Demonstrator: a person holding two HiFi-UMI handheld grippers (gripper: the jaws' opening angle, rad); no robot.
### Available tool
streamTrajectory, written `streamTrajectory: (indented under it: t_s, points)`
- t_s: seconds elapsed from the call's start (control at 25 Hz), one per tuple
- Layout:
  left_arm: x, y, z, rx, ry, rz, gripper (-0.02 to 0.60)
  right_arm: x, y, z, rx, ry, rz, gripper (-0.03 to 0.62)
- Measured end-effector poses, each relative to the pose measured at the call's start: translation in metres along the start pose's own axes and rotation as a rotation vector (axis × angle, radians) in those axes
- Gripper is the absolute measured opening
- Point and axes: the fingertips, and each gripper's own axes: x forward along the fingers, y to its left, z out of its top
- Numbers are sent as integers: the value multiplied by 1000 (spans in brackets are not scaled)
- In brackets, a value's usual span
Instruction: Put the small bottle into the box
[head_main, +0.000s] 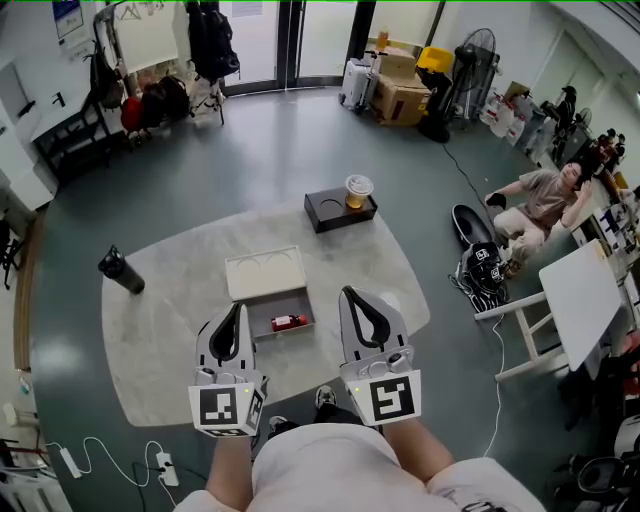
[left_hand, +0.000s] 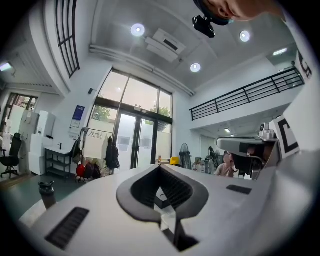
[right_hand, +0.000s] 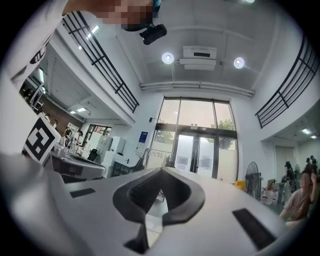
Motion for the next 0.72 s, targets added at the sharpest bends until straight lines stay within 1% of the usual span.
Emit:
streamTrajectory:
  t_s: [0.2, 0.4, 0.72]
  points:
    - [1, -6, 9, 6, -13, 5, 21, -2, -9, 6, 2, -9, -10, 25]
    - [0, -3, 12, 16, -24, 21, 21, -2, -13, 2, 3, -7, -12, 25]
    - [-3, -2, 8, 17, -14, 23, 21, -4, -15, 0, 6, -6, -16, 25]
